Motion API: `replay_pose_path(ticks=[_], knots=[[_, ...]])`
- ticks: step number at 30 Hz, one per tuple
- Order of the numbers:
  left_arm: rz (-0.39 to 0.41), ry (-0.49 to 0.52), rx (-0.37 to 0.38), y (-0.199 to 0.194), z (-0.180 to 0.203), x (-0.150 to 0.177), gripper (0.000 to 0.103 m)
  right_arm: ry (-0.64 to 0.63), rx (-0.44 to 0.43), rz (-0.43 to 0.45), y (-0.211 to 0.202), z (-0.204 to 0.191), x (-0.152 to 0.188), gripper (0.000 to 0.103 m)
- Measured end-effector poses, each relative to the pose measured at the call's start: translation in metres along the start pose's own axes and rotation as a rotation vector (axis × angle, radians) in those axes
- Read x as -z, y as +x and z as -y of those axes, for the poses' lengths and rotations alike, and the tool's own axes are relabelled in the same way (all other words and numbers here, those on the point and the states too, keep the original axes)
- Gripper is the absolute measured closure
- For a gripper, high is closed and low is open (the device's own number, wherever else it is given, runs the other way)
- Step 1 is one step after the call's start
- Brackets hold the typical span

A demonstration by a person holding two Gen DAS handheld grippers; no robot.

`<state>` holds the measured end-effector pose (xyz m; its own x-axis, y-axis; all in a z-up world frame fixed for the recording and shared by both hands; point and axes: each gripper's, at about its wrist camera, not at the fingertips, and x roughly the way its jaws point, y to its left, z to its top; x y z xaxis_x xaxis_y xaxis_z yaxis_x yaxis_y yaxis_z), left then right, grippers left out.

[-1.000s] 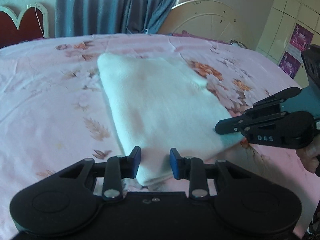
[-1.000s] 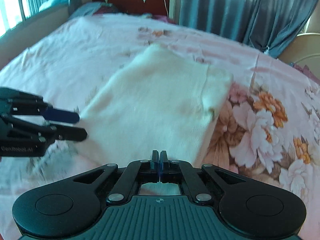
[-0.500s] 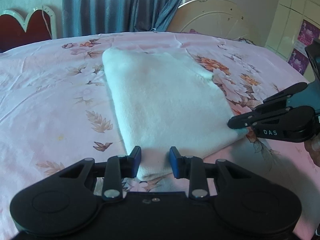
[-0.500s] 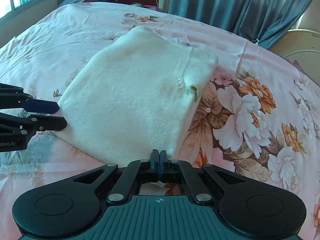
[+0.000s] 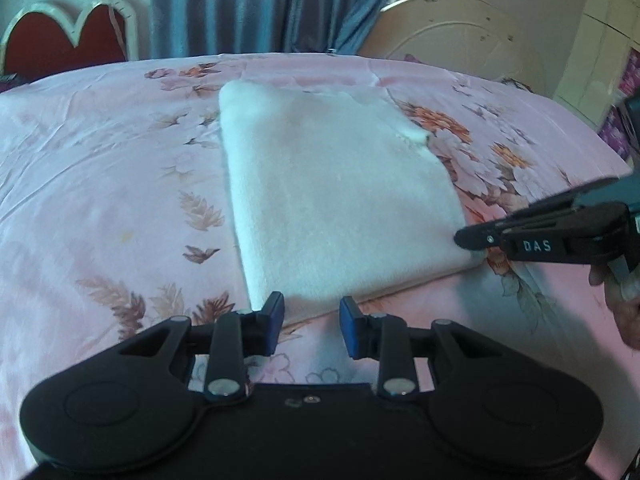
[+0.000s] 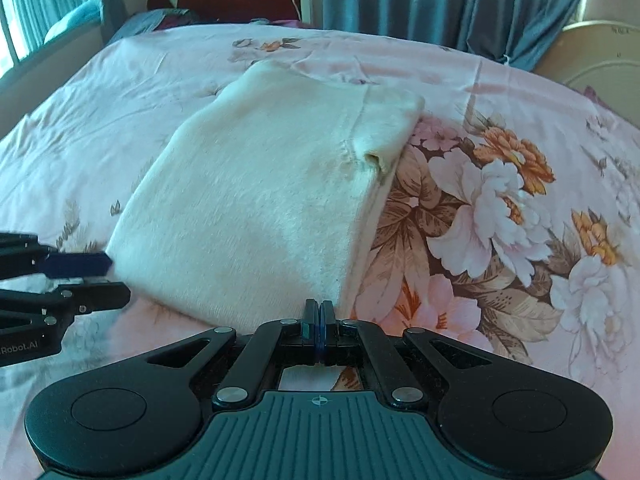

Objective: Fold small clothes

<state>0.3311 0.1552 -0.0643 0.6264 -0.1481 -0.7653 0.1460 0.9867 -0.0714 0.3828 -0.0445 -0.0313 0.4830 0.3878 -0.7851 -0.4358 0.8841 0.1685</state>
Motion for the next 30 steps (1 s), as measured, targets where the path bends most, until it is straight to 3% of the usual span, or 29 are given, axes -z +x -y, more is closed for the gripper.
replay_pose_path(ticks=[11,13,14,15,16,17,24,30], knots=[[0.123,-0.076,-0.037,-0.088,0.032,0.023,0.063,0.127,-0.03,0.162,-0.12,0.005,0.051,0.103],[0.153,-0.064,-0.077,-0.1,0.043,0.026,0.036,0.146,-0.022,0.188,-0.135,0.006,0.058,0.103],[0.184,-0.064,-0.116,-0.106,0.049,0.03,0.006,0.161,-0.015,0.203,-0.143,0.007,0.063,0.097],[0.226,-0.062,-0.156,-0.113,0.055,0.033,0.001,0.179,0.006,0.219,-0.149,0.007,0.067,0.079],[0.252,-0.052,-0.173,-0.12,0.06,0.036,0.001,0.19,0.038,0.245,-0.157,0.007,0.072,0.011],[0.254,-0.048,-0.174,-0.126,0.066,0.039,0.0,0.187,0.076,0.327,-0.17,0.004,0.082,0.001],[0.269,-0.06,-0.163,-0.182,0.101,0.061,0.0,0.181,0.122,0.362,-0.219,-0.016,0.118,0.0],[0.295,-0.049,-0.148,-0.219,0.124,0.076,0.0,0.186,0.095,0.37,-0.266,-0.035,0.153,0.0]])
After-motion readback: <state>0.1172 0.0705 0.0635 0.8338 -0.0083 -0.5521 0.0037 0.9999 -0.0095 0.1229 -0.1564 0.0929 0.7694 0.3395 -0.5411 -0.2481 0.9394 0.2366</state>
